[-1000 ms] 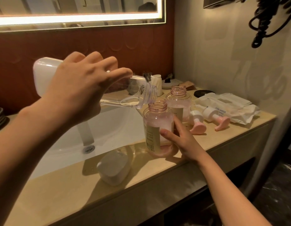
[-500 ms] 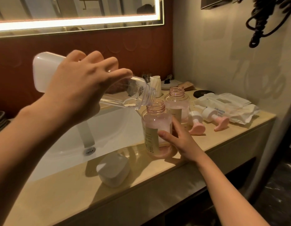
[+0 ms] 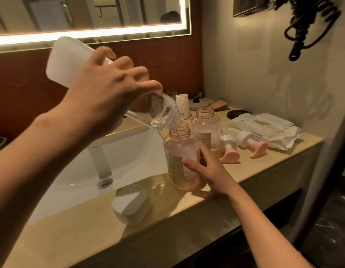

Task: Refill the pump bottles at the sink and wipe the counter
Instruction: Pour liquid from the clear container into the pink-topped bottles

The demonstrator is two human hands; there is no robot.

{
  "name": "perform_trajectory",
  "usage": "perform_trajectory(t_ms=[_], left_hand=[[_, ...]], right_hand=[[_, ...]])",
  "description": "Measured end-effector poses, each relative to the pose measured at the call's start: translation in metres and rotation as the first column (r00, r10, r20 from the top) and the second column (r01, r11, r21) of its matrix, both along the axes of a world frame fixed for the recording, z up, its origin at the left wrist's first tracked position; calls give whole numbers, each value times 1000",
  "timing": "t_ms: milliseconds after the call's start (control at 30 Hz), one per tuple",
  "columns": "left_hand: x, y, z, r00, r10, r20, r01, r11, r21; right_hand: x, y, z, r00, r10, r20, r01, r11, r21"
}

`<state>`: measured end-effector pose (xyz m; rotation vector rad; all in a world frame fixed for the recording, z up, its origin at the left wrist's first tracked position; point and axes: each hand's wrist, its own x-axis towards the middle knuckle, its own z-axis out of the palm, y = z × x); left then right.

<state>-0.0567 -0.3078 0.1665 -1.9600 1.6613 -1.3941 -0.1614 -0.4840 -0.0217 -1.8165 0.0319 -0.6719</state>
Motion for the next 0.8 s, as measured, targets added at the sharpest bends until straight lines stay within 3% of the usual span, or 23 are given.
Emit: perform_trajectory(t_ms=[800], left_hand=[[-23,-24,22,987,78,138,-101,980,172]], right_hand=[[2,-2,-1,1000,-10,-15,9,1000,-17]])
